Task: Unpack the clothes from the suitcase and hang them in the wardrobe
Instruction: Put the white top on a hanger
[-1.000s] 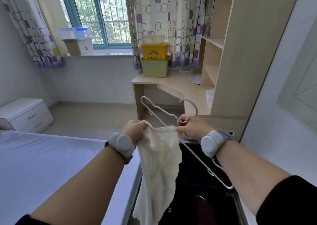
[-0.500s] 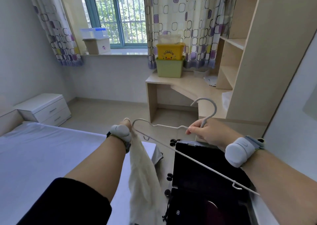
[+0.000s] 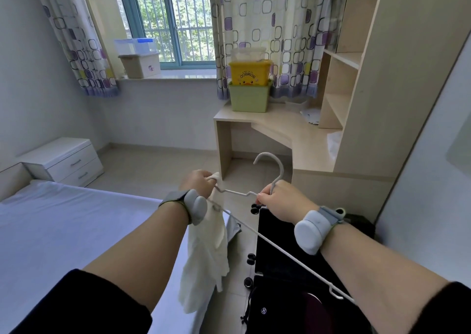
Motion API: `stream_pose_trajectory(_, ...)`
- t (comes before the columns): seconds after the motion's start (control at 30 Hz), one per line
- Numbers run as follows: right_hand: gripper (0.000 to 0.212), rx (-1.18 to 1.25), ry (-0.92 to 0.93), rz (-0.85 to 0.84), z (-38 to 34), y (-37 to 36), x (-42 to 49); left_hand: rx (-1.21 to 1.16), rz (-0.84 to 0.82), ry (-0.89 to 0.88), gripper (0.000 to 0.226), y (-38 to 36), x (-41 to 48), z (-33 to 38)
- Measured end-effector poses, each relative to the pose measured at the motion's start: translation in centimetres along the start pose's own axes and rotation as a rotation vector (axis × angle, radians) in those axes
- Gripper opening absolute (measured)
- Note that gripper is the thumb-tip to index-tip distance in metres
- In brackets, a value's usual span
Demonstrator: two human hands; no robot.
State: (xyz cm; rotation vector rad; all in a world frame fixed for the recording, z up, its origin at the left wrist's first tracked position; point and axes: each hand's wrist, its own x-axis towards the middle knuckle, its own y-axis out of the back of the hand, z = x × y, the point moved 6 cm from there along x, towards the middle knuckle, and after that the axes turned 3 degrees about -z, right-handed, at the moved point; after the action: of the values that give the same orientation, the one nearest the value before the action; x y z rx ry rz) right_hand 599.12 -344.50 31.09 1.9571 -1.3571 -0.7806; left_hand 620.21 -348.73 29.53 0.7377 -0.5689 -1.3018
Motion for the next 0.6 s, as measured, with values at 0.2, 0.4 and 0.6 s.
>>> stream_pose_trajectory(0.2, 0.031, 0.049, 0.030, 0.085, -1.4, -1.4, 0.2, 0.107, 0.035, -0.147, 0.029, -1.2, -1.6, 3.1)
stream_pose_trajectory(0.4, 0.031, 0.084, 0.032, 0.019, -0.9, -1.7, -0.1, 0.283, -0.014, -0.315, 0.034, -2.3, -3.1, 6.6)
stream_pose_trajectory(0.6, 0.027, 0.294, 0.056, 0.133, 0.3, -0.3, -0.2, 0.409, -0.164, -0.414, 0.045, -2.6, -3.2, 8.0)
